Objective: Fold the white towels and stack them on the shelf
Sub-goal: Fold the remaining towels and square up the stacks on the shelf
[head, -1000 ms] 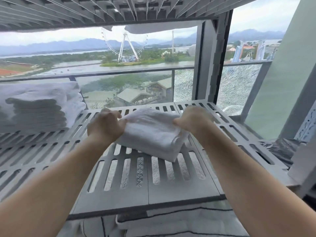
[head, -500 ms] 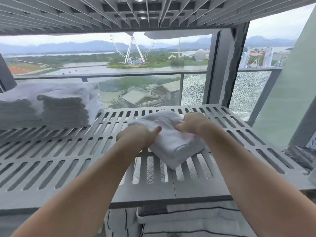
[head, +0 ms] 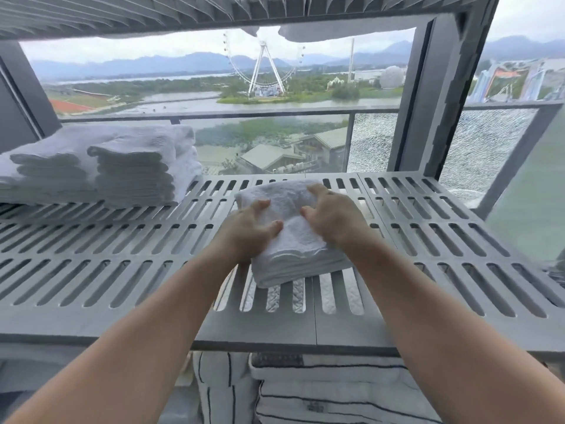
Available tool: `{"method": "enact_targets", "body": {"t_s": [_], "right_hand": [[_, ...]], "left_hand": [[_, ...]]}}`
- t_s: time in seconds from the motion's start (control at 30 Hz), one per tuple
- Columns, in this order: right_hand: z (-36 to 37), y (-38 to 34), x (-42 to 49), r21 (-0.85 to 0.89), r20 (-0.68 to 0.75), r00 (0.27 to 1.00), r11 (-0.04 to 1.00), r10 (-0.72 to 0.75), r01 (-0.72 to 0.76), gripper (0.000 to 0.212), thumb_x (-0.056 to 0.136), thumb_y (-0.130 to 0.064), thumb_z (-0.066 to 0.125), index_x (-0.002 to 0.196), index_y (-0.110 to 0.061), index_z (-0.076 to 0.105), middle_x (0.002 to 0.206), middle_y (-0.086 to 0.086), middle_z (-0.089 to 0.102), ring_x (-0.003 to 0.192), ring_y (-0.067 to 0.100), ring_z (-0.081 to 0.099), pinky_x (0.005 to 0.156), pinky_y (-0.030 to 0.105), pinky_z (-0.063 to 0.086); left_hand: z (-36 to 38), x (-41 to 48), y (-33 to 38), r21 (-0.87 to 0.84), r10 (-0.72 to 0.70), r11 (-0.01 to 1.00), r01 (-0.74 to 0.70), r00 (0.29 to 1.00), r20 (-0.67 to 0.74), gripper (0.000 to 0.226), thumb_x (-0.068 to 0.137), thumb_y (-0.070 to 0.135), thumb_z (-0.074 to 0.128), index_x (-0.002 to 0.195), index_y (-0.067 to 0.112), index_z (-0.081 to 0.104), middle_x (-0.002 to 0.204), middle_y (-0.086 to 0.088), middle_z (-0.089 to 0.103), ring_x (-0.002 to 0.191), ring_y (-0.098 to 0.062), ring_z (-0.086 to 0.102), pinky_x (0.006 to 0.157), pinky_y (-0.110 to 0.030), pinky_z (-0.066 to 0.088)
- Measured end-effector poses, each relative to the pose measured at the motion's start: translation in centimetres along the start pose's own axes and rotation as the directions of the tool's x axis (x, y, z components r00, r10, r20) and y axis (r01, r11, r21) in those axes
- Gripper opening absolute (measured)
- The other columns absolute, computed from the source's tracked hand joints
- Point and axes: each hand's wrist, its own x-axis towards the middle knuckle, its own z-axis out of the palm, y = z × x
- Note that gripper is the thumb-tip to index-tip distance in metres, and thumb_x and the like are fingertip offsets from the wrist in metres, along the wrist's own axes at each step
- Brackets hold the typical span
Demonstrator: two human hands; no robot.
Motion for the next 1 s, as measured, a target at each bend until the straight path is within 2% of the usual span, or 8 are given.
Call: {"method": "enact_targets", "body": {"t_s": [0.13,0.33,0.47,0.67,0.9,1.0], "right_hand": [[0.1,-1.3,-0.3,0.101,-0.052,0.999,0.995,-0.012,0.017,0.055,0.096,-0.036,0.061,0.146,-0.02,0.046,0.133,0.01,0.064,0.116,0.028,0.061,0.097,0.033,0.046],[1.6,-5.7,-1.3,0.201,-0.155,0.988,0.979,0.003,0.028,0.053,0.092,-0.042,0.063,0.138,-0.018,0.053,0.117,0.01,0.07,0.106,0.028,0.065,0.08,0.026,0.04],[3.4,-10.8,-1.7,0.237,-0.15,0.988,0.971,0.02,0.016,0.052,0.089,-0.041,0.064,0.137,-0.022,0.054,0.12,0.009,0.069,0.113,0.029,0.062,0.09,0.031,0.045],[7.0,-20.9,-2.2,0.28,-0.158,0.987,0.958,-0.008,0.052,0.052,0.088,-0.042,0.065,0.135,-0.023,0.055,0.121,0.008,0.069,0.115,0.029,0.061,0.097,0.033,0.044],[12.2,-31.8,-2.1,0.322,-0.146,0.987,0.94,-0.069,0.113,0.05,0.087,-0.042,0.066,0.133,-0.026,0.056,0.122,0.007,0.069,0.115,0.028,0.061,0.093,0.03,0.043],[14.1,-35.8,-1.4,0.321,-0.141,0.985,0.937,-0.096,0.138,0.051,0.088,-0.042,0.066,0.134,-0.026,0.056,0.122,0.008,0.068,0.115,0.028,0.061,0.092,0.029,0.042]], "left_hand": [[-0.6,-0.8,-1.0,-0.125,0.017,0.992,-0.025,0.998,-0.062,0.064,0.089,0.037,0.071,0.147,0.032,0.045,0.135,-0.01,0.056,0.113,-0.027,0.06,0.105,-0.046,0.048],[-4.3,-1.5,-3.8,-0.236,0.021,0.971,-0.04,0.996,-0.085,0.06,0.084,0.027,0.076,0.14,0.032,0.055,0.128,-0.005,0.062,0.109,-0.023,0.064,0.103,-0.042,0.05],[-8.4,-2.8,-7.5,-0.221,0.035,0.973,-0.069,0.987,-0.154,0.059,0.083,0.026,0.076,0.138,0.03,0.057,0.124,-0.001,0.066,0.108,-0.018,0.065,0.103,-0.038,0.049],[-15.8,-5.2,-14.5,-0.207,0.008,0.977,-0.051,0.979,-0.204,0.058,0.083,0.028,0.075,0.138,0.031,0.056,0.124,0.0,0.067,0.109,-0.018,0.064,0.102,-0.036,0.05],[-23.5,-7.8,-23.3,-0.199,-0.039,0.98,-0.018,0.96,-0.278,0.058,0.084,0.031,0.074,0.139,0.034,0.054,0.131,-0.002,0.062,0.118,-0.02,0.06,0.106,-0.038,0.046],[-26.0,-8.4,-26.4,-0.227,-0.072,0.974,-0.008,0.938,-0.34,0.055,0.086,0.031,0.072,0.137,0.035,0.055,0.13,0.005,0.062,0.118,-0.016,0.058,0.106,-0.032,0.044]]}}
